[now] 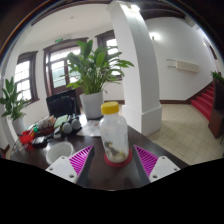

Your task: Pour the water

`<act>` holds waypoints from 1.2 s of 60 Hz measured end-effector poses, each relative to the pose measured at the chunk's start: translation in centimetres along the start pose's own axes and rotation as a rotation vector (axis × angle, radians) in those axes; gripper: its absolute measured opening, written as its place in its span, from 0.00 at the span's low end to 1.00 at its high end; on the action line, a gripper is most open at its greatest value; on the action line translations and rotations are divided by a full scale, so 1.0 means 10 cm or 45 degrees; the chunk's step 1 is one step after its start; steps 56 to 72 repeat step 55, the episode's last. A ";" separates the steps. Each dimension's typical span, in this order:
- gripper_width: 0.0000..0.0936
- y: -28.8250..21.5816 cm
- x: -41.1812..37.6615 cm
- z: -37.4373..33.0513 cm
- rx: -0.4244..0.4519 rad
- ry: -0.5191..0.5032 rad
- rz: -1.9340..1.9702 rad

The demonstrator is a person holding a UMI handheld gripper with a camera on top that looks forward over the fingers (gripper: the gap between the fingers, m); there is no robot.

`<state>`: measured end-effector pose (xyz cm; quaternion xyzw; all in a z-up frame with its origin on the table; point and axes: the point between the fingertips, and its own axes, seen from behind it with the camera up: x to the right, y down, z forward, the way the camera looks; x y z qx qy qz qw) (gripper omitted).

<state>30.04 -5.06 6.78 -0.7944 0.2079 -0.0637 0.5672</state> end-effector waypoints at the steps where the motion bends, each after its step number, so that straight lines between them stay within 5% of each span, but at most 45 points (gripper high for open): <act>1: 0.82 0.05 -0.01 -0.07 -0.010 0.000 -0.011; 18: 0.82 0.34 -0.09 -1.26 -0.113 0.062 -0.194; 36: 0.82 -0.14 -1.05 -1.94 0.014 -0.223 -0.188; 72: 0.81 -0.11 -1.60 -2.30 0.038 -0.339 -0.255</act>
